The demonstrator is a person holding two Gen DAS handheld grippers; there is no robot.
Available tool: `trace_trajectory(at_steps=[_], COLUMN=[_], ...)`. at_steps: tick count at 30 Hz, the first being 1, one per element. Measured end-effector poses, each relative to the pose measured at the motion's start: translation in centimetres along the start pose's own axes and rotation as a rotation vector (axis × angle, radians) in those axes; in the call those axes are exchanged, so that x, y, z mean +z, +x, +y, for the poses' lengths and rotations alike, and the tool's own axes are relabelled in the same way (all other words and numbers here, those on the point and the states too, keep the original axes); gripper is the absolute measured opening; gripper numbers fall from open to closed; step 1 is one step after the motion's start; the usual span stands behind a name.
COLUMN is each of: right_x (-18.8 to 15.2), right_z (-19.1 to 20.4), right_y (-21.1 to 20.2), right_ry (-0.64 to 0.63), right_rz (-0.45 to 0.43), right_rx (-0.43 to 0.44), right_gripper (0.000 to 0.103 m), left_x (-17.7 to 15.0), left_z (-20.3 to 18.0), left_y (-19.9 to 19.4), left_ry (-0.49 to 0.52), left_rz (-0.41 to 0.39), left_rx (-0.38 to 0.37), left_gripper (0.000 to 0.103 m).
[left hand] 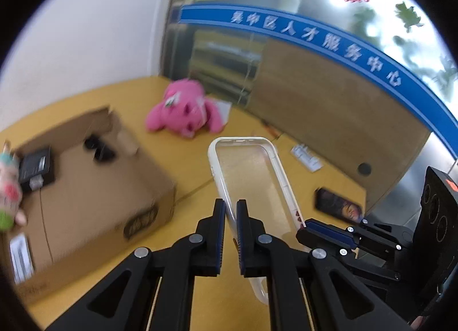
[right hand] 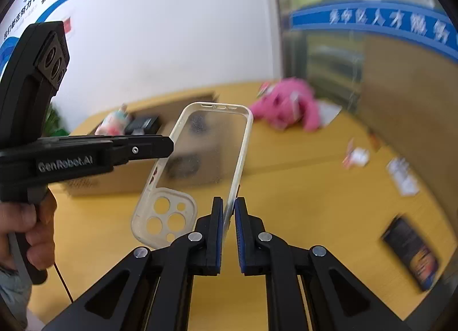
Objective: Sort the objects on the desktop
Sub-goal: 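Lift the phone case with the right gripper and carry it over the box, then lower the phone case into the box and open the right gripper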
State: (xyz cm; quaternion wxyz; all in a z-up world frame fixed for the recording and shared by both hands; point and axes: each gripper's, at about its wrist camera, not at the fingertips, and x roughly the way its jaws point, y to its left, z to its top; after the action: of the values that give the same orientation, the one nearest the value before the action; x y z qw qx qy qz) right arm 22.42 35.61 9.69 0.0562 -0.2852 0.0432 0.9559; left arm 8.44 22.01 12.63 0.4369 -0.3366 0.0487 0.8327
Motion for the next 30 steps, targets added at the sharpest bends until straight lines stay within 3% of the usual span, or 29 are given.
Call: trace_trajectory(at_steps=[4,7,12,16,20,24,30], right_x=[5.9,10.1,15.9,18.5,19.2,17.7,13.9], right_z=[0.5,2.2,7.2,13.4,18.0,20.9,22.1], right_y=[-1.8,-2.4,-1.4,0.9,5.9,11.7,19.5], right_ry=[-0.080,-0.138,-0.235,-0.327,-0.321,-0.299,-0.224], right_rz=[-0.117,-0.186,-0.268,-0.279,-0.208,-0.083,0.112], right_rx=[-0.062,-0.052,0.033,0.145,0.297,0.367,0.388], right_gripper=[0.008,0.009,0.010,0.011,0.011,0.011,0.011], left_x=[5.5,9.1,12.4,12.7,11.5,9.8,5.5], left_z=[-1.1,-0.1,4.3,9.6,15.3,19.9,26.5], left_y=[-2.1,-4.4,-9.1,-12.2,-13.4,-11.4,-4.6], left_ry=[0.072,0.088,0.059,-0.008,-0.096,-0.160,-0.313], left_rz=[-0.099,-0.169,-0.248,-0.262,-0.217,-0.113,0.053], left_rx=[0.011,0.032,0.139,0.272,0.371,0.437,0.403], left_gripper=[0.007,0.007,0.007,0.006,0.005,0.005,0.004])
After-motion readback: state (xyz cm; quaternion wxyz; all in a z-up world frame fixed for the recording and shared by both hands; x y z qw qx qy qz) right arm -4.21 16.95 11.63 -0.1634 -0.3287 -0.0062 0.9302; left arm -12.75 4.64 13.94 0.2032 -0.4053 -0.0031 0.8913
